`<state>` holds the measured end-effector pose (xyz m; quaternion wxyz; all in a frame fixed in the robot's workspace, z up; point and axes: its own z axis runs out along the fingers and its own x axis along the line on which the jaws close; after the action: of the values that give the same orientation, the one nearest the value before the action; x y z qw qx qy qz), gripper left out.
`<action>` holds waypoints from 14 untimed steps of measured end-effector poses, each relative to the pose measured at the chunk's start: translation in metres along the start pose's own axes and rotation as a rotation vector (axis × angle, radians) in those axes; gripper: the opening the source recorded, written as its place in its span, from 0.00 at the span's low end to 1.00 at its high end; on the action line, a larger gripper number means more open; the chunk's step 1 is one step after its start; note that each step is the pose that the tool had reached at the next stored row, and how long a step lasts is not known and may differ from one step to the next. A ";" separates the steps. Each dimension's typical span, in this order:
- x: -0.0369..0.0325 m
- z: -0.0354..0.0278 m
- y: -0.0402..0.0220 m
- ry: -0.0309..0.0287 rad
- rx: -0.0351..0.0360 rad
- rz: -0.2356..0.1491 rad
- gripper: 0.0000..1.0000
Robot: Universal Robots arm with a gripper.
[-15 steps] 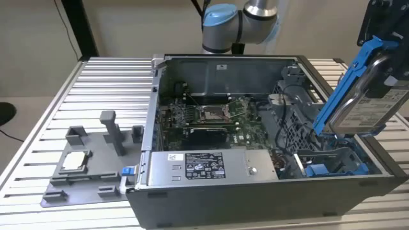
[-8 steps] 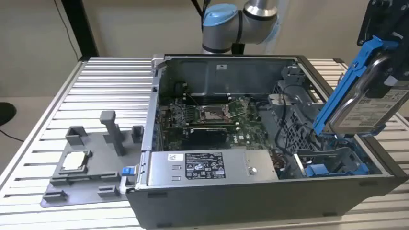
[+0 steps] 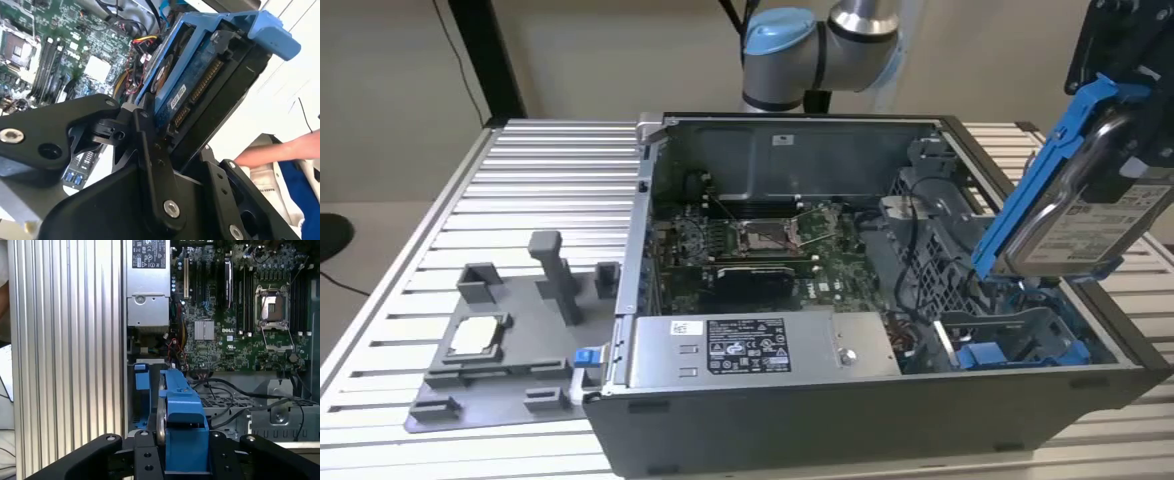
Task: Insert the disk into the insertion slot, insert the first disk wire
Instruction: 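Insert the disk into the insertion slot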
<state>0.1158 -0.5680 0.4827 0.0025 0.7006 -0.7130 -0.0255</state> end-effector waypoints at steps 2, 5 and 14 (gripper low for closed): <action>0.0055 0.0001 -0.0001 -0.0075 -0.0002 0.000 0.00; 0.0092 0.0008 -0.0003 -0.0075 -0.0002 0.000 0.00; 0.0094 0.0060 -0.0004 -0.0068 -0.0005 -0.008 0.00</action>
<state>0.1158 -0.5772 0.4764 0.0001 0.7035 -0.7101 -0.0281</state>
